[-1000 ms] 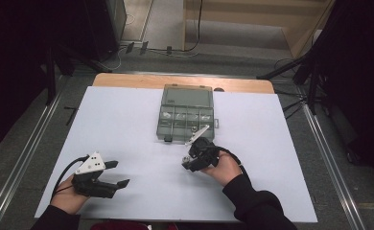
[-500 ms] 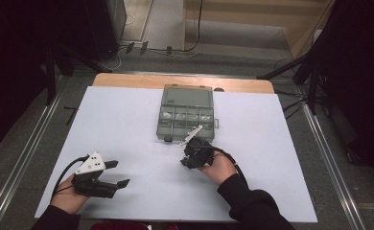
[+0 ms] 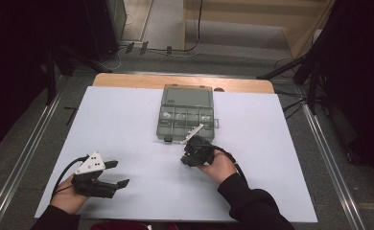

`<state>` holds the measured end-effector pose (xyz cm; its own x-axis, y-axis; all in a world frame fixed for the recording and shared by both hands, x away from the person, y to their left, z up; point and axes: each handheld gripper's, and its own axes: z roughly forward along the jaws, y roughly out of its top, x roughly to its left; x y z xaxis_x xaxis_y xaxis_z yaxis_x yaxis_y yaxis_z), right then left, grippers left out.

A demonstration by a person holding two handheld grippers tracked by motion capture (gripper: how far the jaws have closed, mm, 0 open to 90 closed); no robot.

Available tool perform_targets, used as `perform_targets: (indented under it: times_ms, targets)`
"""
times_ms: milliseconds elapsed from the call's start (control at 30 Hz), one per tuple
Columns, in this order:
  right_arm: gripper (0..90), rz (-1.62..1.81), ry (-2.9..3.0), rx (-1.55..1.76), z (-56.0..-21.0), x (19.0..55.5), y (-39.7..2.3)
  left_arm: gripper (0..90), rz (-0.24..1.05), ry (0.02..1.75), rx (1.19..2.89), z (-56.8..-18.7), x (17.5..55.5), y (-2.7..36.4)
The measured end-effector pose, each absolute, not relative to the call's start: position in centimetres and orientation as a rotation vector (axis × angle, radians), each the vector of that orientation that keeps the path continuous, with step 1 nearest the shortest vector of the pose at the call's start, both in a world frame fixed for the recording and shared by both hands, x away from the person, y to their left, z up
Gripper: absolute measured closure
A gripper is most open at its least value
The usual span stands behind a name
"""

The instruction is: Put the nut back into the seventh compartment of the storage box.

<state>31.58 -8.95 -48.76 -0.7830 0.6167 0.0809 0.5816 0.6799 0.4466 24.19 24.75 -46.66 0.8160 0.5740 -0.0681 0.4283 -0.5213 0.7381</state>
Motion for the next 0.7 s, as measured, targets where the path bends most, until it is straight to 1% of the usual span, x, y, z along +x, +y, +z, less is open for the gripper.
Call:
perform_targets:
  times_ms: [300, 700]
  targets:
    - [71.9, 0.783, 2.814, 1.023, -48.5, 31.7, -9.2, 22.7, 0.231, 0.736, 2.202, -46.7, 24.2, 24.7]
    - [71.9, 0.952, 2.750, 1.047, -45.8, 31.6, -10.5, 22.7, 0.231, 0.732, 2.198, -46.7, 24.2, 24.7]
